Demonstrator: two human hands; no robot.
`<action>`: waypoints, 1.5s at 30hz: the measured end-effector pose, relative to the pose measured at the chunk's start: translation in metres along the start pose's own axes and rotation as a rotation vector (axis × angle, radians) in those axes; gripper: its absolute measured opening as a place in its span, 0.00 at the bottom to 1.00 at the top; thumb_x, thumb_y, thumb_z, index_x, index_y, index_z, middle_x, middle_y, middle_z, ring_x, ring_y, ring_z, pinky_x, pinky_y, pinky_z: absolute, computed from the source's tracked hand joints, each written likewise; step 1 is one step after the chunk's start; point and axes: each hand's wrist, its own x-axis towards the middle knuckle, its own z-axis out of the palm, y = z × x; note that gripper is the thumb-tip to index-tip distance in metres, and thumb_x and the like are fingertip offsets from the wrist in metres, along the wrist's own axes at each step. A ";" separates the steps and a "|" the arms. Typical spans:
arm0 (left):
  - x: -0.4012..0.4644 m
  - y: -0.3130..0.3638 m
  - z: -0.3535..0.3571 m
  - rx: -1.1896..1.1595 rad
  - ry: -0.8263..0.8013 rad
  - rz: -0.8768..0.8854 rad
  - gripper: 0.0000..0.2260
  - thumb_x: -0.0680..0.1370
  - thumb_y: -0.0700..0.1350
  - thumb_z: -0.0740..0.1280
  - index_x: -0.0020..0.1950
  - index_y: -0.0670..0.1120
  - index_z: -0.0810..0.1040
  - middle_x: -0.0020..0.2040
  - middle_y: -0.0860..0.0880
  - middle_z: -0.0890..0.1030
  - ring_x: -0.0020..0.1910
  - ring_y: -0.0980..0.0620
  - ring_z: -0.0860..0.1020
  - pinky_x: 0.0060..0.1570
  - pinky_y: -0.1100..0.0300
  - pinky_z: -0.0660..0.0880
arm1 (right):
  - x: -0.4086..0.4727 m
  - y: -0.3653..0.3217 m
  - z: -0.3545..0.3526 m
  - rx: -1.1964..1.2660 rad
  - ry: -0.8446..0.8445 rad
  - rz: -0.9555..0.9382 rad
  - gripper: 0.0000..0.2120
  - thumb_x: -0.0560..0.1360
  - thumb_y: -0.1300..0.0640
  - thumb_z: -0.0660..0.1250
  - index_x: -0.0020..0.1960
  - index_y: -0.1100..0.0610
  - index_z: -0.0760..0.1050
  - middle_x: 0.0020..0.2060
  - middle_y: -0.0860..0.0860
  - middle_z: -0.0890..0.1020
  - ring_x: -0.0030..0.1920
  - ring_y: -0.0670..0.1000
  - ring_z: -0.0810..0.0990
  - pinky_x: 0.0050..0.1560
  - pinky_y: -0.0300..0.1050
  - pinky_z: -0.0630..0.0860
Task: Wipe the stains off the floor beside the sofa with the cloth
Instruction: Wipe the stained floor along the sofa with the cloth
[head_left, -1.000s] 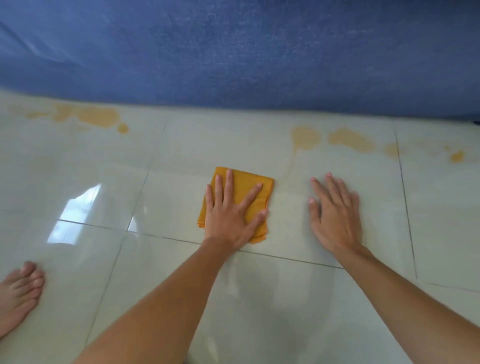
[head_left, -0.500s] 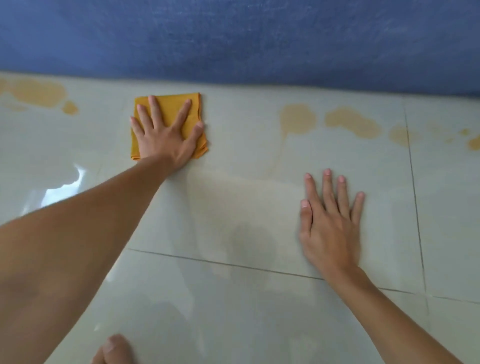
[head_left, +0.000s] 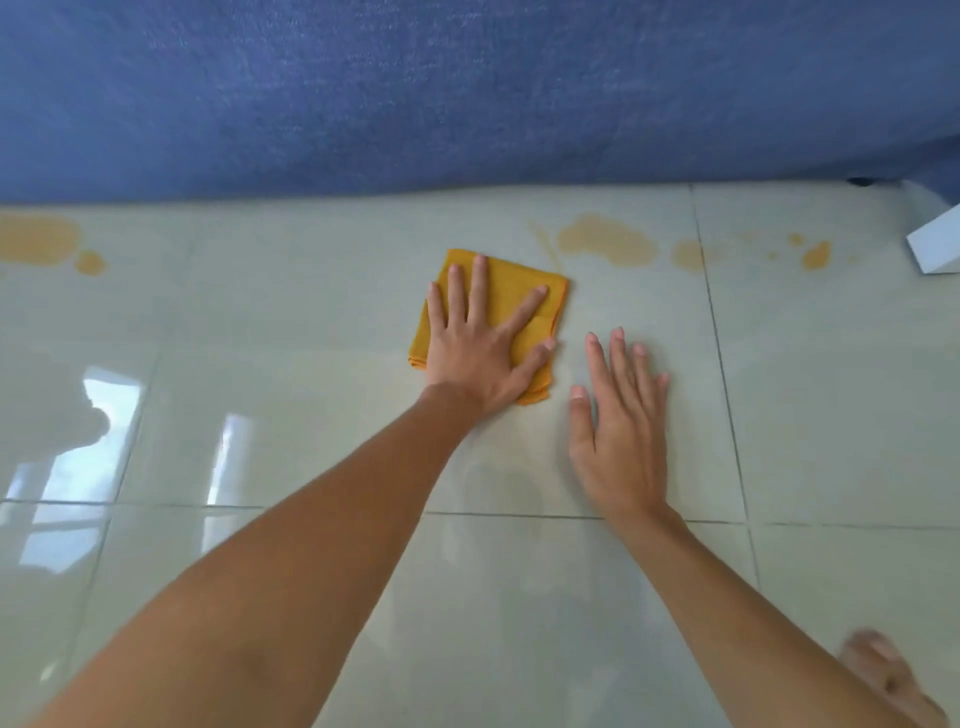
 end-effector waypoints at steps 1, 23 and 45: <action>-0.021 0.005 0.002 -0.004 0.005 0.015 0.29 0.76 0.71 0.47 0.78 0.67 0.51 0.81 0.39 0.47 0.79 0.33 0.47 0.74 0.33 0.47 | -0.003 0.006 -0.006 -0.066 -0.017 0.015 0.27 0.80 0.49 0.49 0.78 0.54 0.59 0.78 0.55 0.59 0.79 0.57 0.55 0.77 0.62 0.47; 0.090 -0.055 -0.018 -0.009 0.009 -0.360 0.32 0.74 0.73 0.41 0.78 0.67 0.48 0.81 0.39 0.43 0.79 0.34 0.43 0.75 0.35 0.40 | -0.019 0.077 -0.028 -0.399 -0.066 0.133 0.27 0.81 0.44 0.47 0.79 0.49 0.54 0.79 0.53 0.55 0.79 0.56 0.50 0.76 0.66 0.47; -0.068 -0.022 0.002 0.002 0.016 -0.132 0.28 0.76 0.71 0.48 0.77 0.70 0.50 0.82 0.41 0.47 0.80 0.36 0.47 0.76 0.37 0.47 | -0.015 0.127 -0.069 -0.384 -0.145 0.293 0.28 0.80 0.42 0.39 0.79 0.44 0.47 0.80 0.48 0.50 0.80 0.54 0.46 0.76 0.65 0.42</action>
